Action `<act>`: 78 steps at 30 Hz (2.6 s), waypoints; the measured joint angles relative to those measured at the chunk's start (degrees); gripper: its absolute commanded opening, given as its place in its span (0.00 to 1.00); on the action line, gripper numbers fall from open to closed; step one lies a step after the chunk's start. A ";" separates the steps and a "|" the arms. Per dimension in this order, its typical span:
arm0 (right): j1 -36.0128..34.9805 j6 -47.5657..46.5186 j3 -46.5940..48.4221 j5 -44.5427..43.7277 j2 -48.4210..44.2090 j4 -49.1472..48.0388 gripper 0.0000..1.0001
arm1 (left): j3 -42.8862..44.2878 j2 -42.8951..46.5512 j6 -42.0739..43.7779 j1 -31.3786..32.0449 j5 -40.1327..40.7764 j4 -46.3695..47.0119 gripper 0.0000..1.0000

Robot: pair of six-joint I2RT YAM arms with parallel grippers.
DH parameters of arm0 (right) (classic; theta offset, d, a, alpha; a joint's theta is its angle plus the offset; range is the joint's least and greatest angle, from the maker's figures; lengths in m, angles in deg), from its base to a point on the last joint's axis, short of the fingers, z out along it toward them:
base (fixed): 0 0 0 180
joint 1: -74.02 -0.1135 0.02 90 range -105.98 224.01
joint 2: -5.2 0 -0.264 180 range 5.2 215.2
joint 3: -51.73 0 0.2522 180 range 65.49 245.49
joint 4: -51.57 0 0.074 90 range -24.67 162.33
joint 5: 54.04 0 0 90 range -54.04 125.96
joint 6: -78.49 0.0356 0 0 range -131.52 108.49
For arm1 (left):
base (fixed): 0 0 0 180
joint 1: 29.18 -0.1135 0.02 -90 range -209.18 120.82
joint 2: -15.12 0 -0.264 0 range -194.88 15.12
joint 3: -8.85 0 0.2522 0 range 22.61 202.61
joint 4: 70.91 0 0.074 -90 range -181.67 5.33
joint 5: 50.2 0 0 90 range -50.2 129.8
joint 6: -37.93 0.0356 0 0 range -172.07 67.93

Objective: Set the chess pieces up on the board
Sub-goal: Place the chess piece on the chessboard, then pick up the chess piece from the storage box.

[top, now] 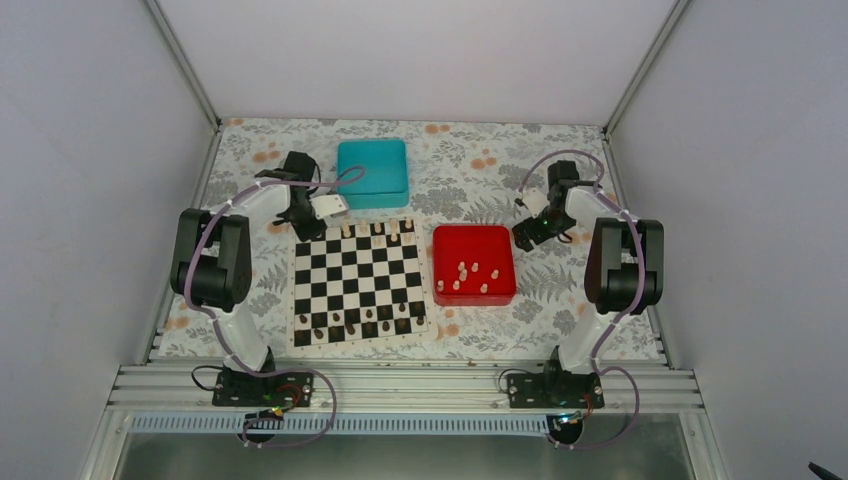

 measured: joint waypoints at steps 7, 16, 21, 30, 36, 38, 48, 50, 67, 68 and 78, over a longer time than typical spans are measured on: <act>0.00 0.00 0.00 -0.04 0.24 0.04 1.00 | -0.42 -0.63 0.00 -0.70 0.00 1.36 0.09; 0.00 0.00 0.00 -0.07 0.31 0.13 1.00 | -0.72 -0.66 0.15 -0.74 -0.17 1.84 0.15; 0.00 0.00 0.00 -0.11 0.31 0.13 1.00 | -0.72 -0.68 0.39 -0.74 -0.46 1.75 0.24; 0.00 -0.02 0.00 -0.13 0.31 0.11 1.00 | 0.79 -0.68 1.01 -0.74 0.15 -0.85 0.33; 0.00 -0.02 0.00 -0.11 0.31 0.11 1.00 | 9.09 -0.37 1.01 0.15 0.76 -6.51 0.39; 0.00 -0.02 0.00 -0.11 0.31 0.11 1.00 | 13.53 0.31 0.90 1.75 1.27 -8.57 0.43; 0.00 -0.02 0.00 -0.09 0.33 0.13 1.00 | 35.93 0.61 -2.27 26.80 1.27 -15.45 0.46; 0.00 -0.02 0.00 -0.09 0.33 0.13 1.00 | 40.48 -2.45 -2.89 32.39 0.15 -16.57 0.46; 0.00 -0.04 0.00 0.02 0.44 0.17 1.00 | 40.04 -19.08 -4.72 47.01 -3.48 -16.74 0.42; -0.02 -0.07 0.00 0.02 0.46 0.17 1.00 | 40.04 -19.08 -4.81 47.25 -3.65 -16.41 0.42; -0.07 -0.15 -0.13 0.09 0.48 0.35 1.00 | 40.48 -23.32 -4.83 48.17 -4.76 -15.41 0.40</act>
